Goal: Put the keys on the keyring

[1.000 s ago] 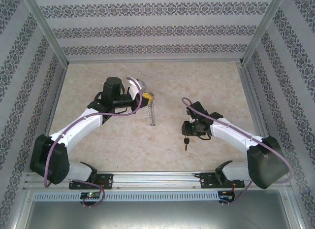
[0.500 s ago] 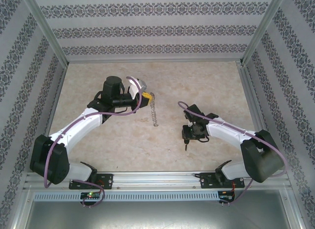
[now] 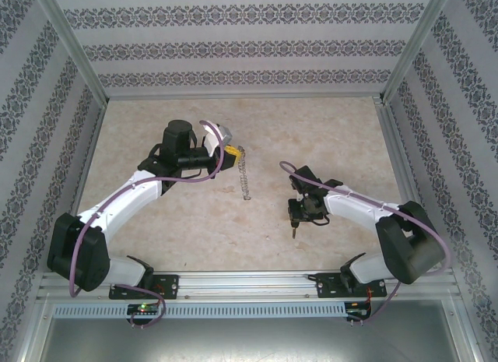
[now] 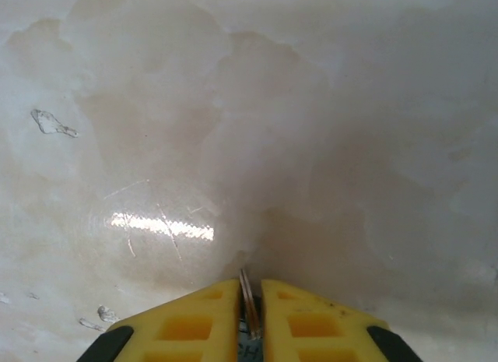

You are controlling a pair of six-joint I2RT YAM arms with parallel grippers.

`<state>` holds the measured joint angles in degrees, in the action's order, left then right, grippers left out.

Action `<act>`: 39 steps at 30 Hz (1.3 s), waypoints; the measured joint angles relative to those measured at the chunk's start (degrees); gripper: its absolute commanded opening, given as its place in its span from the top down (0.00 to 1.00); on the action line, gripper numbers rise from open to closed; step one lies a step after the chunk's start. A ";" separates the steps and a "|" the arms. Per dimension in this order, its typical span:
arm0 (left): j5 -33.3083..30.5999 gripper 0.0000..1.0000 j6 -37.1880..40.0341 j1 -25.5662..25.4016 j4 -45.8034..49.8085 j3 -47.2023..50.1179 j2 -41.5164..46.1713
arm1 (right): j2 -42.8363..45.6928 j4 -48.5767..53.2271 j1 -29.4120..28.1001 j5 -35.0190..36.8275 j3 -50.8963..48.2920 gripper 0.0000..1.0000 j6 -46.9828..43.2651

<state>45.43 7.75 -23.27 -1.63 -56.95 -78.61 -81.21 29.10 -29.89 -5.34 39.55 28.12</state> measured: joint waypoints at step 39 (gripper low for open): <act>2.32 1.00 4.09 -3.04 8.24 -8.55 -3.96 | 15.69 -34.18 6.91 -31.91 7.63 1.00 -14.78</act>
<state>47.75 11.84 -26.30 6.61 -65.49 -82.56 -65.52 -5.08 -22.98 -37.26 47.18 13.34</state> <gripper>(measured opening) 0.051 0.057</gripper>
